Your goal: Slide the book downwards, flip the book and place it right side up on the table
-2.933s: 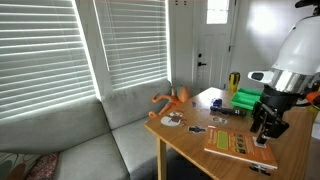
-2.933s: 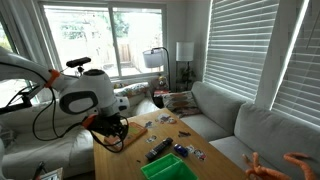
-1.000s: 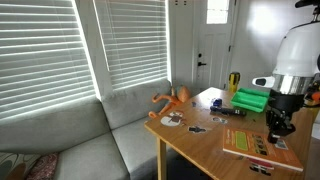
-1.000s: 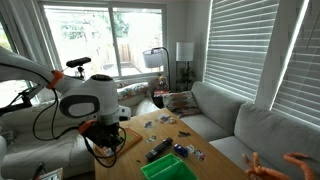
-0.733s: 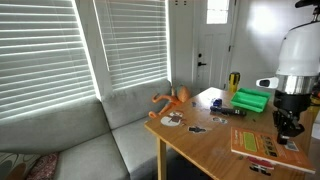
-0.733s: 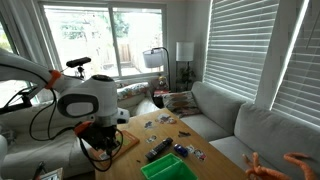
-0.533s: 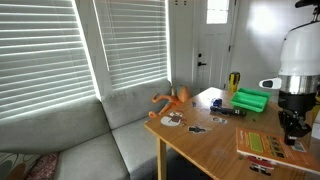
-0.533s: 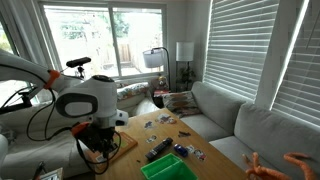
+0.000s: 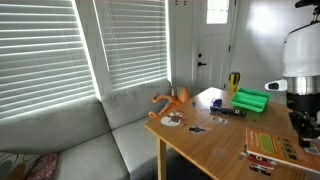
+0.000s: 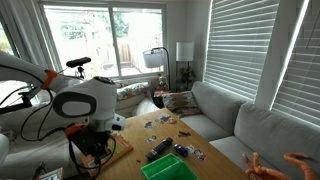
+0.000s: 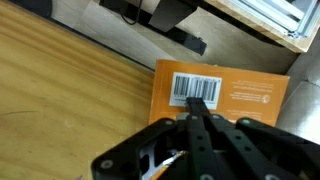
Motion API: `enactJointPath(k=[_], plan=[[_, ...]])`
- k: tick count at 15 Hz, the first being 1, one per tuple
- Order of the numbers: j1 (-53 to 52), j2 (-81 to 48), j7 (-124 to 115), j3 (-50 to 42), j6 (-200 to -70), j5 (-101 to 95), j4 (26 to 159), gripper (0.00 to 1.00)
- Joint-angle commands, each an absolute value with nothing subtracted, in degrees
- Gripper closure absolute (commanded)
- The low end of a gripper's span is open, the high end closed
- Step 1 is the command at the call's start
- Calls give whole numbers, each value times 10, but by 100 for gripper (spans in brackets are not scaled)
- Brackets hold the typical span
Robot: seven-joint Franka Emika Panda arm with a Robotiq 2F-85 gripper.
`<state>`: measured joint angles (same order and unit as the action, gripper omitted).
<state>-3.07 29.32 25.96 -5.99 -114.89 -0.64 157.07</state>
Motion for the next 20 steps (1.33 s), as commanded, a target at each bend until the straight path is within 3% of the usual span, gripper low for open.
enactJointPath(k=[1, 4, 5, 7, 10, 11, 14, 16, 17, 18, 20], plan=[[-18, 314, 238, -54, -1119, -29, 1576, 100], [-15, 318, 235, -58, -1128, -24, 1574, 100], [-16, 323, 234, -59, -1132, -19, 1575, 74], [-21, 338, 234, -57, -1130, -13, 1576, 67], [-36, 363, 237, -48, -1128, -7, 1577, 47], [-29, 328, 245, -60, -1136, -14, 1570, 64], [-37, 346, 244, -55, -1137, -14, 1571, 47], [-37, 348, 244, -54, -1137, -14, 1571, 47], [-37, 348, 244, -54, -1137, -14, 1572, 22], [-39, 347, 243, -48, -1136, -19, 1572, 21], [-48, 346, 233, -31, -1129, -26, 1571, 8]])
